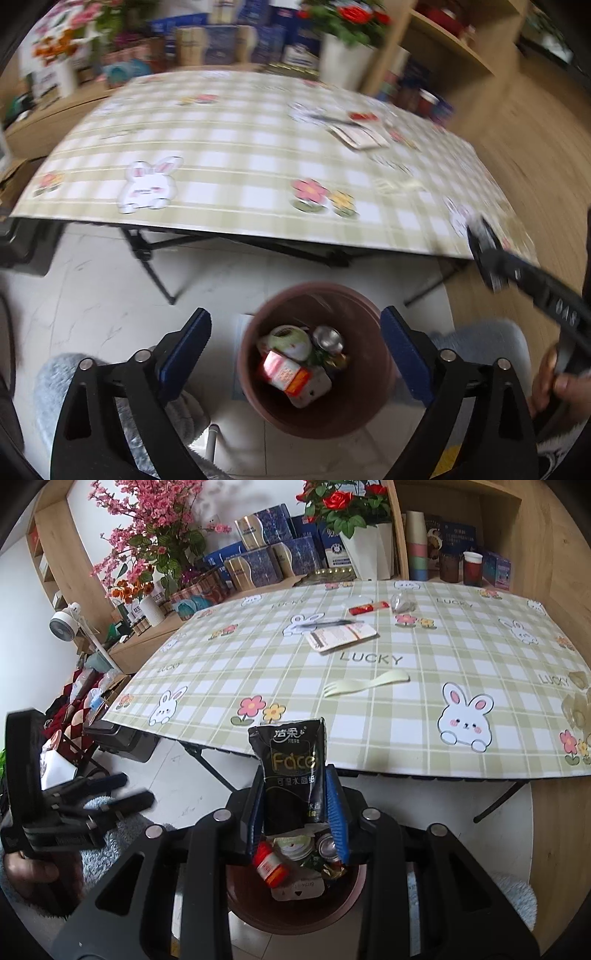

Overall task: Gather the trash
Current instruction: 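Carry the red box and tissue pack over the bin with both grippers, then open the right gripper to drop the black tissue pack into the bin, then grasp the white plastic fork on the table with the right gripper, then grasp the printed Happy infinity card with the left gripper while the right gripper holds the fork, then carry the fork over the bin and open the right gripper while the left gripper carries the card, then lower the card over the bin and open the left gripper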

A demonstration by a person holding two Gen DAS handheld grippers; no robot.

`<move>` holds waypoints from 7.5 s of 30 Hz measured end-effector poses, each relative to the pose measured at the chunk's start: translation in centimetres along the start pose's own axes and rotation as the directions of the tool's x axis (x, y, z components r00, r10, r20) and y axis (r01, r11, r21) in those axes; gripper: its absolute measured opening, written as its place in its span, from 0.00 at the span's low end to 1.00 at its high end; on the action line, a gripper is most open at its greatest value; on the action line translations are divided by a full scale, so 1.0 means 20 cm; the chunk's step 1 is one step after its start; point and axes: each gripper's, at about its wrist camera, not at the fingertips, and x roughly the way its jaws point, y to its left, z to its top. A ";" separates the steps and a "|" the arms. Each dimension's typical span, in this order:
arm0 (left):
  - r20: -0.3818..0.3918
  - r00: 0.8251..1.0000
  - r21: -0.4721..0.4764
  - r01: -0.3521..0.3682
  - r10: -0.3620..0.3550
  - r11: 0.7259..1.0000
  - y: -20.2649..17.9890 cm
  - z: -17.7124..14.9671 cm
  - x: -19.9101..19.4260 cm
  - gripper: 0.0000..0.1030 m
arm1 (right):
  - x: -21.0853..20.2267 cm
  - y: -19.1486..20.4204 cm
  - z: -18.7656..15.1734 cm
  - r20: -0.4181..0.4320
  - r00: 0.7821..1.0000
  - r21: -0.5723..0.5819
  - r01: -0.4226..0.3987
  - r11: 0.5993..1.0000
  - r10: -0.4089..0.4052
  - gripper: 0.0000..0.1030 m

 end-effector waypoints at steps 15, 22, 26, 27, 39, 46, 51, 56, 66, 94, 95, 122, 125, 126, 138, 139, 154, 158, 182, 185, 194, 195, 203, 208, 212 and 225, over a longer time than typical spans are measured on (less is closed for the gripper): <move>0.001 0.999 -0.099 -0.045 0.045 0.994 0.12 0.00 0.00 0.89 | 0.20 0.16 -0.17 -0.176 0.984 -0.061 -0.028 0.998 0.017 0.35; -0.002 0.999 -0.112 -0.046 0.046 0.993 0.13 -0.01 0.00 0.89 | 0.22 0.20 -0.19 -0.195 0.981 -0.097 -0.037 0.995 0.017 0.44; -0.004 0.999 -0.114 -0.046 0.046 0.992 0.13 -0.01 0.00 0.89 | 0.22 0.19 -0.19 -0.201 0.979 -0.091 -0.041 0.995 0.022 0.56; -0.004 0.999 -0.113 -0.046 0.046 0.992 0.13 -0.01 0.00 0.89 | 0.22 0.19 -0.18 -0.201 0.979 -0.092 -0.042 0.995 0.023 0.57; -0.004 0.998 -0.113 -0.055 0.055 0.992 0.13 -0.01 0.00 0.89 | 0.23 0.18 -0.18 -0.199 0.980 -0.080 -0.036 0.996 0.020 0.57; -0.001 0.998 -0.117 -0.066 0.067 0.991 0.15 0.00 0.01 0.89 | 0.23 0.13 -0.16 -0.186 0.982 -0.042 -0.018 0.999 0.010 0.57; 0.004 0.997 -0.120 -0.074 0.075 0.990 0.16 0.01 0.01 0.89 | 0.21 0.05 -0.13 -0.167 0.986 -0.005 -0.001 1.000 0.000 0.57; 0.017 0.995 -0.129 -0.097 0.100 0.987 0.17 0.02 0.02 0.89 | 0.23 -0.03 -0.05 -0.136 0.991 0.033 0.011 0.999 -0.007 0.56; 0.059 0.989 -0.104 -0.132 0.138 0.986 0.18 0.07 0.06 0.89 | 0.40 -0.25 0.22 -0.095 0.995 0.147 0.044 0.988 -0.030 0.53; 0.023 0.992 -0.084 -0.119 0.121 0.989 0.19 0.16 0.23 0.89 | 0.90 -0.28 0.63 -0.154 0.926 -0.010 0.347 0.938 -0.344 0.21; 0.021 0.992 -0.087 -0.118 0.120 0.989 0.19 0.16 0.23 0.89 | 0.90 -0.28 0.63 -0.158 0.930 -0.003 0.336 0.942 -0.332 0.21; 0.112 0.981 0.297 0.119 -0.159 0.947 -0.24 0.76 0.47 0.89 | 0.39 -0.42 0.49 0.065 0.986 0.226 0.137 0.964 -0.155 0.20; 0.066 0.981 0.429 0.136 -0.181 0.893 -0.40 0.94 0.65 0.89 | 0.38 -0.49 0.50 0.073 0.985 0.264 0.133 0.955 -0.158 0.20; 0.049 0.983 0.467 0.133 -0.176 0.874 -0.45 0.97 0.70 0.89 | 0.38 -0.51 0.50 0.075 0.984 0.278 0.133 0.951 -0.159 0.20; -0.124 0.985 0.614 0.172 -0.122 0.770 -0.69 1.20 1.18 0.89 | 0.36 -0.70 0.50 0.097 0.981 0.369 0.123 0.921 -0.169 0.20; -0.129 0.986 0.621 0.163 -0.105 0.766 -0.70 1.20 1.20 0.89 | 0.36 -0.71 0.50 0.098 0.981 0.373 0.122 0.920 -0.169 0.20; -0.223 0.968 0.554 0.222 -0.115 0.803 -0.61 1.16 1.20 0.66 | 0.37 -0.69 0.48 0.099 0.985 0.381 0.095 0.920 -0.142 0.20; -0.211 0.966 0.507 0.239 -0.150 0.828 -0.54 1.12 1.09 0.65 | 0.36 -0.66 0.49 0.104 0.986 0.373 0.081 0.924 -0.128 0.20; 0.083 0.958 0.255 0.246 -0.275 0.935 -0.19 0.52 0.11 0.65 | 0.09 -0.24 0.38 0.111 0.994 0.209 -0.006 0.978 -0.018 0.21; 0.101 0.955 0.246 0.249 -0.280 0.937 -0.17 0.45 0.04 0.65 | 0.06 -0.19 0.31 0.093 0.996 0.193 -0.017 0.981 -0.001 0.21; 0.130 0.946 0.191 0.269 -0.296 0.944 -0.08 0.27 -0.10 0.65 | 0.10 -0.07 0.08 -0.028 0.999 0.192 -0.037 0.981 0.043 0.21; 0.127 0.946 0.189 0.271 -0.297 0.944 -0.07 0.25 -0.10 0.65 | 0.11 -0.06 0.06 -0.043 0.998 0.186 -0.035 0.982 0.044 0.21; 0.117 0.950 0.165 0.270 -0.290 0.949 -0.01 0.15 -0.12 0.65 | 0.23 0.03 -0.04 -0.145 0.988 0.158 -0.024 0.987 0.048 0.21; 0.117 0.950 0.164 0.270 -0.291 0.949 0.01 0.13 -0.13 0.65 | 0.29 0.06 -0.06 -0.202 0.977 0.152 -0.039 0.988 0.070 0.21; 0.117 0.949 0.164 0.272 -0.293 0.948 0.01 0.13 -0.13 0.65 | 0.32 0.10 -0.08 -0.252 0.966 0.127 -0.035 0.991 0.066 0.24; 0.085 0.954 0.170 0.271 -0.288 0.948 -0.01 0.11 -0.11 0.65 | 0.13 0.01 0.03 -0.091 0.993 0.113 0.078 0.990 -0.068 0.65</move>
